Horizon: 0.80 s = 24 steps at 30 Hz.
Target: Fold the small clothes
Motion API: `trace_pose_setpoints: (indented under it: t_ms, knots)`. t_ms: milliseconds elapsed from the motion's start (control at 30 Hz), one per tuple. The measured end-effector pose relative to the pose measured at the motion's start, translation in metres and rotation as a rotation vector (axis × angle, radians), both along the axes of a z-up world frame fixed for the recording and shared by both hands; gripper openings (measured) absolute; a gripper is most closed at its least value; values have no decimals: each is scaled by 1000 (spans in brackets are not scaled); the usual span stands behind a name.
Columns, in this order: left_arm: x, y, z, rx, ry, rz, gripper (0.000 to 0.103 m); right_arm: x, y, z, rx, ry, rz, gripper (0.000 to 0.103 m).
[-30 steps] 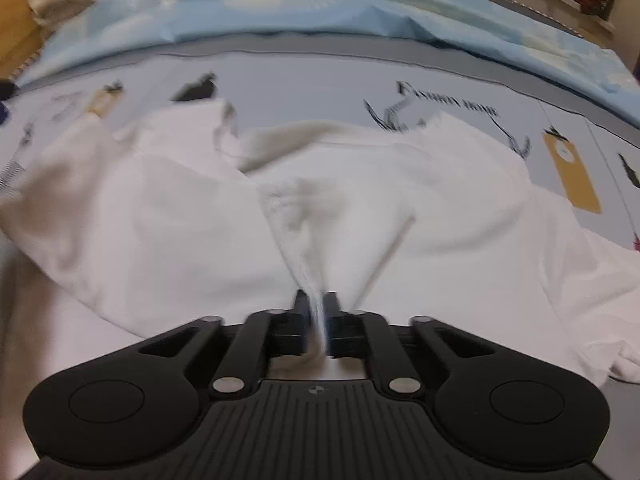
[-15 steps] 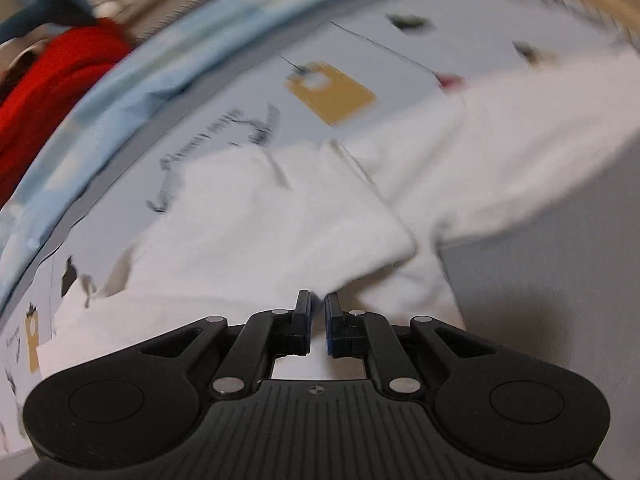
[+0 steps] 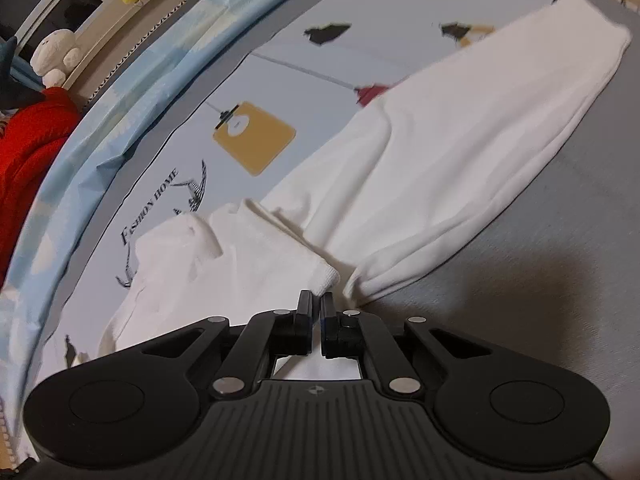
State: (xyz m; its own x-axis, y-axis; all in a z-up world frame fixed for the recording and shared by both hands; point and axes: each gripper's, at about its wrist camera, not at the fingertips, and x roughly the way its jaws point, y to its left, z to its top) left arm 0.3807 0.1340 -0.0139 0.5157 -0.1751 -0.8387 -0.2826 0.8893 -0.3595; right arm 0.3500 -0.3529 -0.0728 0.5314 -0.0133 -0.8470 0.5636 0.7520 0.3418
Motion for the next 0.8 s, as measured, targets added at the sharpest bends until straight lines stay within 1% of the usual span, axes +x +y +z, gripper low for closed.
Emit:
trace_pose_setpoints:
  t_ms: [33,67,100,133,167,200,233,267,300,333,367,400,433,467,500,533,567,600,633,667,700,733,767,800]
  knots:
    - [0,-2,-1,0,2,-3,23,0,2,2,-35,12,-10,6]
    - [0,-4,-2,0,4,-9,23,-3,3,6,-91,19,-24,11]
    - [0,-6,-5,-1,5,-17,24,-4,8,10,-161,12,-23,12]
    - [0,-9,-9,1,11,-30,28,-7,12,16,-215,-6,-6,12]
    - [1,-12,-16,5,30,-45,29,-6,17,20,-253,-41,24,12]
    - [0,-14,-26,2,61,-57,29,-6,22,25,-265,-85,55,12]
    - [0,-14,-35,-5,91,-60,29,-7,25,28,-249,-133,85,12]
    - [-2,-12,-46,-10,130,-52,29,-6,26,29,-221,-161,110,12]
    - [-4,-11,-55,3,168,-48,29,-1,24,24,-159,-162,147,16]
    - [-5,-11,-64,43,216,-54,29,3,21,18,-104,-136,166,23]
    - [-6,-11,-71,77,249,-56,29,9,17,8,-53,-74,174,26]
    - [-7,-9,-75,80,268,-49,26,13,13,-6,-33,24,166,25]
    - [-8,-7,-76,60,274,-36,26,12,9,-16,-33,84,139,22]
    - [-9,-6,-72,51,263,-23,26,9,4,-19,-15,90,109,23]
    - [-9,-7,-67,57,238,-22,27,8,2,-19,-2,83,91,23]
    - [-9,-10,-66,78,225,-42,28,8,3,-16,-10,73,106,26]
    - [-8,-11,-73,88,252,-52,28,10,4,-14,-20,55,131,29]
    - [-10,-7,-84,58,297,-27,23,10,2,-15,-6,49,147,35]
    - [-12,-3,-87,27,305,11,21,13,-2,-18,15,66,147,35]
    - [-11,-2,-82,34,305,20,21,13,-6,-21,41,96,135,35]
    - [-10,-6,-72,56,286,18,22,12,-12,-22,62,109,110,35]
    - [-9,-10,-62,81,251,13,24,11,-15,-19,68,103,94,35]
    - [-9,-16,-49,104,205,1,25,10,-20,-13,54,88,86,35]
    - [-8,-23,-37,114,163,-23,29,5,-20,-4,26,66,86,35]
